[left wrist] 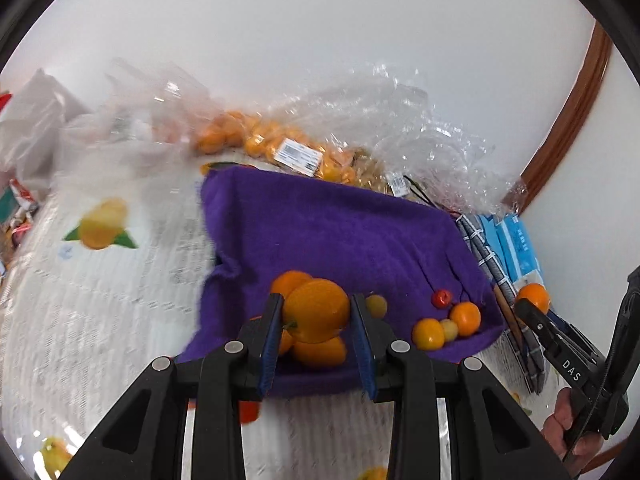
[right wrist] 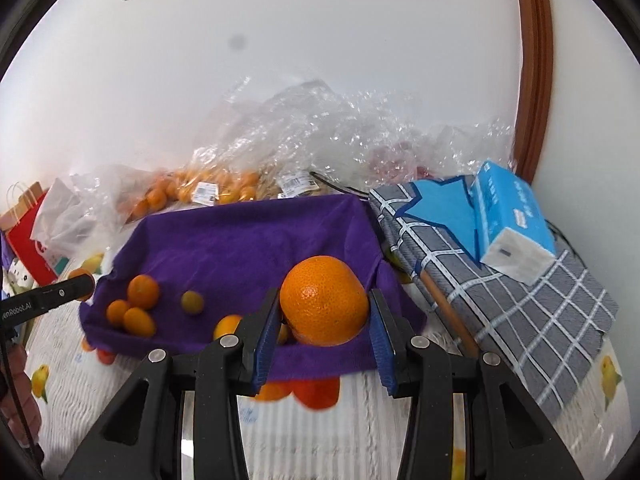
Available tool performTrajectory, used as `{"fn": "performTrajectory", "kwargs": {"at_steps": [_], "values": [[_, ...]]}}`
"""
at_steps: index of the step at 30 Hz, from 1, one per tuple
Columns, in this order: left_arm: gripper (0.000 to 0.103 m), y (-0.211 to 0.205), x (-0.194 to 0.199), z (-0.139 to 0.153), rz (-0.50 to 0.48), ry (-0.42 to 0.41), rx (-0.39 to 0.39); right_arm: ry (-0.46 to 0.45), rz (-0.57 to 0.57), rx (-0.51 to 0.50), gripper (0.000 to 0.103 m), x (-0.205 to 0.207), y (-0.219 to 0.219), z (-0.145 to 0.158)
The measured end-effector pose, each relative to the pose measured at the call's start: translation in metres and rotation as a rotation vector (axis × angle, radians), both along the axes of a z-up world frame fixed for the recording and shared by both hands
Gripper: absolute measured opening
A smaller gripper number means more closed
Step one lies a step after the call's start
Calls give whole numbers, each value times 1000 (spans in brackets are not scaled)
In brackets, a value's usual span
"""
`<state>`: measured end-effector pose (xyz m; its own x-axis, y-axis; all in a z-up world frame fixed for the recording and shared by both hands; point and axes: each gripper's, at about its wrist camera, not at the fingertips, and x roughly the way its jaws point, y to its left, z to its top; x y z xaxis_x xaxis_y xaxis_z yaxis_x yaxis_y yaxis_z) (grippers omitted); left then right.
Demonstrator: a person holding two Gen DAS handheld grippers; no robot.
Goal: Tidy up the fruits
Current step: 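Carry both oranges over the towel and open both tools to release them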
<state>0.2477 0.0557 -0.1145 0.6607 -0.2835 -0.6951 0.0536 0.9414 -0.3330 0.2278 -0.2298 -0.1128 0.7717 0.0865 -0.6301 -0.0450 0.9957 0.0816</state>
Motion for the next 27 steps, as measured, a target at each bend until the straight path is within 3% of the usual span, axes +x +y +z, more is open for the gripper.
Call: {"fn": "performTrajectory", "kwargs": {"at_steps": [5, 11, 20, 27], "values": [[31, -26, 25, -14, -26, 12, 29, 17, 10, -7, 42, 31, 1, -9], [31, -42, 28, -30, -66, 4, 34, 8, 19, -1, 42, 54, 1, -26], [32, -60, 24, -36, -94, -29, 85, 17, 4, -40, 42, 64, 5, -50], [32, -60, 27, -43, -97, -10, 75, 22, 13, -58, 43, 64, 6, -57]]}}
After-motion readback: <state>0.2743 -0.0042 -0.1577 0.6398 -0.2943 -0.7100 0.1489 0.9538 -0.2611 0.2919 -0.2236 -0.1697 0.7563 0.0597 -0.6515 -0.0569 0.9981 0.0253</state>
